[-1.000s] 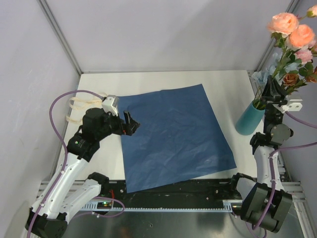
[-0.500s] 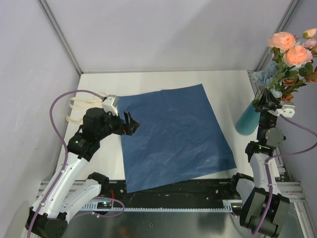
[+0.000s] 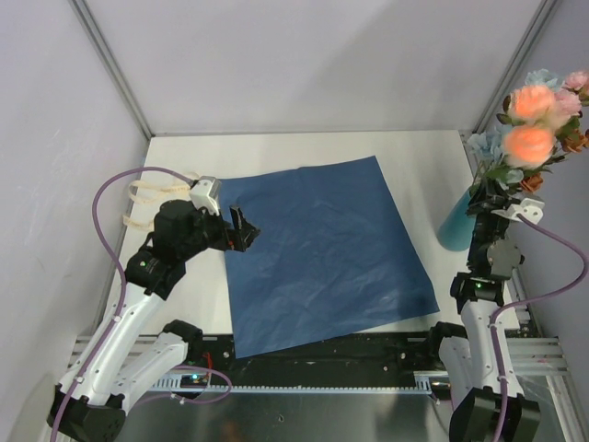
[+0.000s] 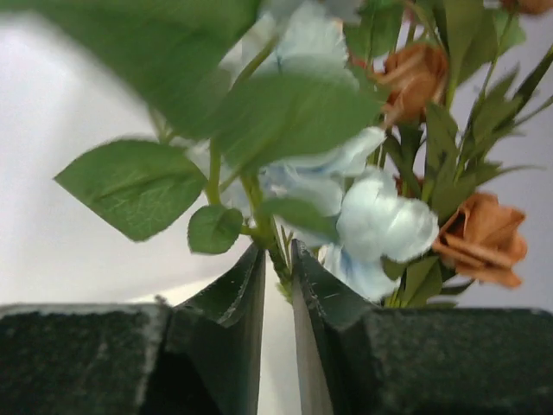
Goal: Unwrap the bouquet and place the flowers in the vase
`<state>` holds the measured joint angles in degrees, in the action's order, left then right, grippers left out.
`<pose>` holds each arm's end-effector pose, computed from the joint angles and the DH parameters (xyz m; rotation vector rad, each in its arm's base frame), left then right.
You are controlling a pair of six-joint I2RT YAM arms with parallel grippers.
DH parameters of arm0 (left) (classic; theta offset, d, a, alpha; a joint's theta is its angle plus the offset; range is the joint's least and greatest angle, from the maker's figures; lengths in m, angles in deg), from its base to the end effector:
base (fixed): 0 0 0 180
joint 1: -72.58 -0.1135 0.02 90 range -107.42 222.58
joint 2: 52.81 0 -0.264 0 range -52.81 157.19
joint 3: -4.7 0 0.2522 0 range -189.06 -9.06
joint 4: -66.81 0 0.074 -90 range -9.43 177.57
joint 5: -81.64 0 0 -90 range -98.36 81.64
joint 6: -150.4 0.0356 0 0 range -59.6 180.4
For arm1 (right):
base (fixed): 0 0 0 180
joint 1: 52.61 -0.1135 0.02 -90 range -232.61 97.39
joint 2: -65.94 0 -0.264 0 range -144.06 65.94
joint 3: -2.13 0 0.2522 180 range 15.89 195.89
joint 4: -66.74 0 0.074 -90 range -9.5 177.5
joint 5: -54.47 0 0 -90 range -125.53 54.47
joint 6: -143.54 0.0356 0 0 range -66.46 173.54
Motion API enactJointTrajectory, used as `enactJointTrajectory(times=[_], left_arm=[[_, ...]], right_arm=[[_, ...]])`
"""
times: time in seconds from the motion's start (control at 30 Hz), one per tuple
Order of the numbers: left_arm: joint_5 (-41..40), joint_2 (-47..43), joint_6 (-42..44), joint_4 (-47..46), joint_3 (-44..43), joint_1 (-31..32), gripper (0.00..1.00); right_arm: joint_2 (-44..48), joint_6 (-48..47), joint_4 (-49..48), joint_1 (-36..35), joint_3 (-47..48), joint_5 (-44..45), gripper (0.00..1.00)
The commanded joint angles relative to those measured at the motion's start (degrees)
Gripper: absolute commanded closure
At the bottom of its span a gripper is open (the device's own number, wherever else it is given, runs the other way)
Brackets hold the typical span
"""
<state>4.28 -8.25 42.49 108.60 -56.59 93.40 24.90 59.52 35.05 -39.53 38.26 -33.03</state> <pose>0.1579 -0.0684 0.3253 0.1967 2.0482 -0.6475 0.1652 -0.0400 0.3146 0.2214 1.0824 -0.1351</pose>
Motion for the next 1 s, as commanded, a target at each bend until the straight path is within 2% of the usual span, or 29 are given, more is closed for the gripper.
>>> enactJointTrajectory(times=[0.0,0.2,0.4,0.63,0.87,0.97], left_arm=[[1.0,-1.1,1.0,-0.7,0.1,-0.3,0.01],[1.0,-1.4,1.0,-0.7,0.1,-0.3,0.01],[1.0,-1.4,0.9,-0.7,0.1,-0.3,0.01],[1.0,-1.7,1.0,-0.7,0.0,-0.3,0.01],[1.3,-1.6,1.1,-0.7,0.1,-0.3,0.01],[1.6,-1.5,1.0,-0.7,-0.1,-0.3,0.01]], right_arm=[[2.4,1.6,12.0,-2.6,0.2,6.4,0.73],[3.2,4.8,23.5,-3.3,5.4,12.6,0.63],[2.6,10.0,41.2,-3.3,14.2,18.1,0.53],[1.4,14.5,60.5,-4.4,24.9,16.3,0.38],[5.2,20.1,77.2,-6.8,29.8,13.9,0.17],[5.8,22.2,84.6,-6.9,30.8,10.8,0.11]])
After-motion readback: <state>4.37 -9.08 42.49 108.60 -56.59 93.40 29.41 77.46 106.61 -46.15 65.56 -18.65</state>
